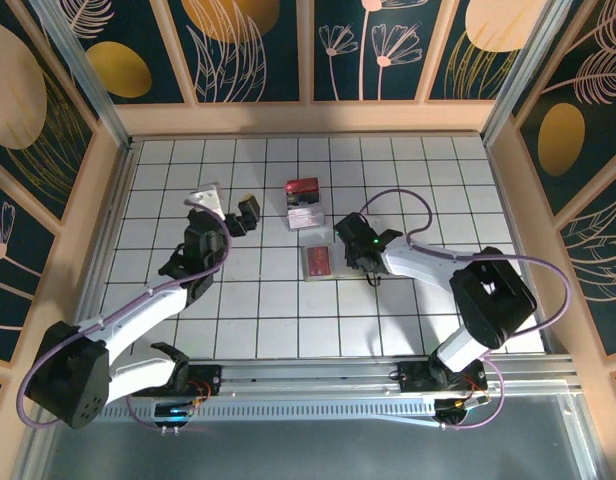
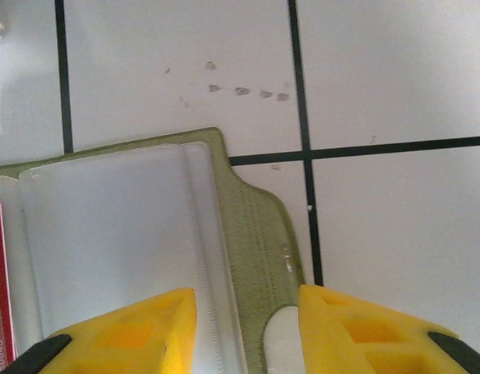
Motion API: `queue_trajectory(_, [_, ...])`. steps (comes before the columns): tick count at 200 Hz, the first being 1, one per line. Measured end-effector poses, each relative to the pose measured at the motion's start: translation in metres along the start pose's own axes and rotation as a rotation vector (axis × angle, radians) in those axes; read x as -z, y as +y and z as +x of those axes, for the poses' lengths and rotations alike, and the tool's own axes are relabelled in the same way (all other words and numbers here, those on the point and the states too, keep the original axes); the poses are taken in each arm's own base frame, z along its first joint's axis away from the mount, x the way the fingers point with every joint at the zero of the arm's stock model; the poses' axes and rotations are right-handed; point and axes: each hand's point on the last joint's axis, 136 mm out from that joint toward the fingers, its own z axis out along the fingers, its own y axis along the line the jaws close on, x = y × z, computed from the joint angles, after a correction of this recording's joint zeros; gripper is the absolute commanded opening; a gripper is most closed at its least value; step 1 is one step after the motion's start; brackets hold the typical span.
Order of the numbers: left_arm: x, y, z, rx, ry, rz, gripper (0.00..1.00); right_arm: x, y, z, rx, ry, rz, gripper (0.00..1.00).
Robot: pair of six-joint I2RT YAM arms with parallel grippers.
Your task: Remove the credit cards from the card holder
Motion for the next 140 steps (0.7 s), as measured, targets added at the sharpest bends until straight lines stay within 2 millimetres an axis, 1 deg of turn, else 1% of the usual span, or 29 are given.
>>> queue_trajectory(24, [-0.001, -0.022, 0.018, -0.059, 0.059, 0.024, 0.99, 0.006, -0.006, -0.008, -0.044, -0.016, -0.015, 0.38])
queue_trajectory(42, [-0.001, -0.026, 0.036, -0.093, 0.104, 0.021, 0.99, 0.012, -0.009, -0.017, -0.08, -0.034, -0.04, 0.38])
queue_trajectory(69, [-0.001, -0.03, 0.07, -0.157, 0.197, 0.012, 0.99, 0.026, -0.009, -0.035, -0.143, -0.068, -0.113, 0.37])
queue_trajectory(88, [0.001, -0.038, 0.095, -0.197, 0.26, 0.027, 0.99, 0.031, -0.001, -0.046, -0.182, -0.072, -0.207, 0.34])
queue_trajectory(102, [0.004, -0.044, 0.113, -0.225, 0.304, 0.043, 0.99, 0.032, 0.008, -0.048, -0.194, -0.052, -0.275, 0.31])
queue_trajectory(117, [0.004, -0.05, 0.131, -0.255, 0.348, 0.055, 0.99, 0.028, 0.021, -0.044, -0.193, -0.013, -0.337, 0.28])
queue_trajectory(140, [0.001, -0.06, 0.157, -0.297, 0.406, 0.068, 0.99, 0.018, 0.039, -0.032, -0.185, 0.065, -0.411, 0.26])
